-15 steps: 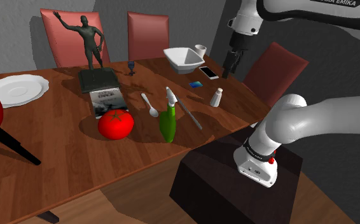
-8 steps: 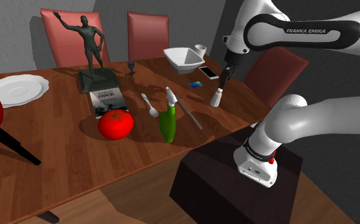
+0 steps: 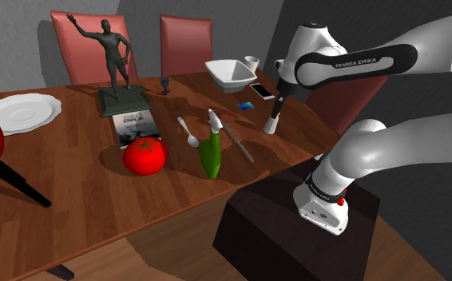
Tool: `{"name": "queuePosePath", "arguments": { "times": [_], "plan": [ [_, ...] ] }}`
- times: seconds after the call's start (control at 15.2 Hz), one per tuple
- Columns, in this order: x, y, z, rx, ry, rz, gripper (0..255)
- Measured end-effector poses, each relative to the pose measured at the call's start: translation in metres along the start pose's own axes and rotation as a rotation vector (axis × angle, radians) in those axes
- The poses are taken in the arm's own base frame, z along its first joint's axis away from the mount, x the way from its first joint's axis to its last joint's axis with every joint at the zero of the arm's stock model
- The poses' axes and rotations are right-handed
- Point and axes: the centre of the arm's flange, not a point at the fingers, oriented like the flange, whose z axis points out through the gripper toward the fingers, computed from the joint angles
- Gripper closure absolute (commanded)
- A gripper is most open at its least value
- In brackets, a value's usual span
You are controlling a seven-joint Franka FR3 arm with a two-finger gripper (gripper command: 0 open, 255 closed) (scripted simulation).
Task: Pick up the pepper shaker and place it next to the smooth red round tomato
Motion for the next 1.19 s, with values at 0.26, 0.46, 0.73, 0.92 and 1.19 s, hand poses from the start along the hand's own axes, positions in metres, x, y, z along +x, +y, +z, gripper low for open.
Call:
{"name": "queuePosePath", "arguments": {
  "times": [0.26,0.46,0.73,0.92,1.19],
  "plan": [
    [0.002,0.001,0.021,-0.005,0.003,-0.004,0],
    [0.002,0.001,0.036,-0.005,0.003,-0.005,0],
    [0.001,0.001,0.039,-0.005,0.003,-0.005,0],
    [0.001,0.001,0.040,-0.006,0.004,-0.005,255],
    [0.002,0.001,0.039,-0.006,0.004,-0.005,255]
  ]
}}
